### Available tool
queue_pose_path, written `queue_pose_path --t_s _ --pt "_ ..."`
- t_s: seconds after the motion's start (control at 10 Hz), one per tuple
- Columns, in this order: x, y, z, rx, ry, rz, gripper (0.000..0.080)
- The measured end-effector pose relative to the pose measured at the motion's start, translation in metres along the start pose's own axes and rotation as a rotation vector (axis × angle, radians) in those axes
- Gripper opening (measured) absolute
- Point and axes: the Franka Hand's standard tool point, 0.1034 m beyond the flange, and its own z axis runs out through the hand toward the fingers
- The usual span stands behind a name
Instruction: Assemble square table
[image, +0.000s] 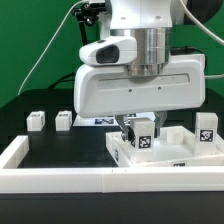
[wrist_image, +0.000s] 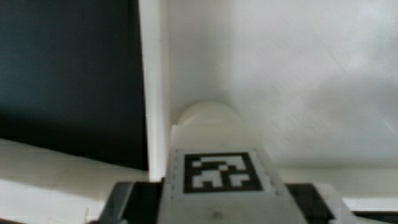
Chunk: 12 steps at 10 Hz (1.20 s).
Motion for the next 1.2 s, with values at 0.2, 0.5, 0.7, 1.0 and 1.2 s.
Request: queue_pose_path --t_s 0.2,0.5,0.7,1.0,1.2 --pt "0.0008 -0.0001 0.0003 0.004 0.014 0.168 0.0287" --pt "0.002 0.0 0.0005 0.026 0.033 0.533 0.0287" --pt "0.0022 -0.0005 0.0004 0.031 0.03 0.762 0.0288" --pt "0.0023 -0.002 0.0006 0.038 0.009 1.066 0.0288" --pt "0.0025 -0.0018 0.0006 0.043 0.007 1.183 0.0288"
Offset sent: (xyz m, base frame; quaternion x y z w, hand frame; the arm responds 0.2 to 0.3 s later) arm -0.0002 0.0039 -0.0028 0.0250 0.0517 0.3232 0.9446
